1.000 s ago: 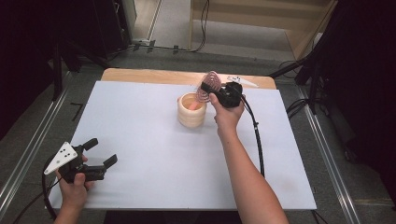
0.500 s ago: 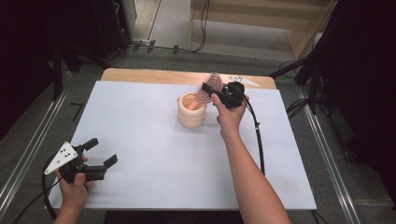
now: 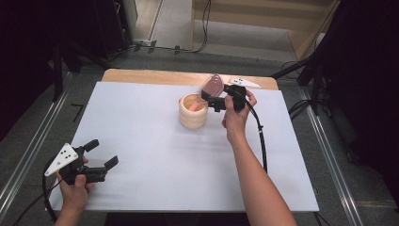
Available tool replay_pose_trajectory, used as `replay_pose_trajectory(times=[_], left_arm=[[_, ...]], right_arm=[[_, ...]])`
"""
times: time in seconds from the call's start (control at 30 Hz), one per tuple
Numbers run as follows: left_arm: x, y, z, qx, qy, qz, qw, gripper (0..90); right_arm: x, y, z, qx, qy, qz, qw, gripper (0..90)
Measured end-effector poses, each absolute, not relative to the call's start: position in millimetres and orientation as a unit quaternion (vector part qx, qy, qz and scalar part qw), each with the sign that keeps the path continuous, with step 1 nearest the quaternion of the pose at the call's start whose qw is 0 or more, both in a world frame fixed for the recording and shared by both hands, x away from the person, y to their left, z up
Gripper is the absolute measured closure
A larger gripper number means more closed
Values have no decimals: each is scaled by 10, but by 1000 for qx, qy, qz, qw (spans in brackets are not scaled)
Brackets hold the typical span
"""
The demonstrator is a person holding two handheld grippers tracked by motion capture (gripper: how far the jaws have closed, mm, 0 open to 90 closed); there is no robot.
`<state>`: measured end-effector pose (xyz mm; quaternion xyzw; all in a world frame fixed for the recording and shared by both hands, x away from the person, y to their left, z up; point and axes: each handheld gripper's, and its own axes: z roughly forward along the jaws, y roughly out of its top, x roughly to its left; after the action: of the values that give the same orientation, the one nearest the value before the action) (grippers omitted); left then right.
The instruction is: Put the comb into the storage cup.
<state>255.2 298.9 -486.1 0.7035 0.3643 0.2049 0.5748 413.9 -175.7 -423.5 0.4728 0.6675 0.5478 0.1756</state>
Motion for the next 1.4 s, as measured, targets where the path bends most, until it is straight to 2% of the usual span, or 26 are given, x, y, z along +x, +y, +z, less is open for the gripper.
replay_pose_trajectory(times=[0.73, 1.4], left_arm=[[2553, 2988, -4862, 703, 364, 204, 575, 0], [2552, 2987, -4862, 703, 364, 204, 575, 0]], right_arm=[[3845, -1868, -4126, 438, 681, 550, 203, 0], [3616, -2008, -4189, 428, 687, 548, 210, 0]])
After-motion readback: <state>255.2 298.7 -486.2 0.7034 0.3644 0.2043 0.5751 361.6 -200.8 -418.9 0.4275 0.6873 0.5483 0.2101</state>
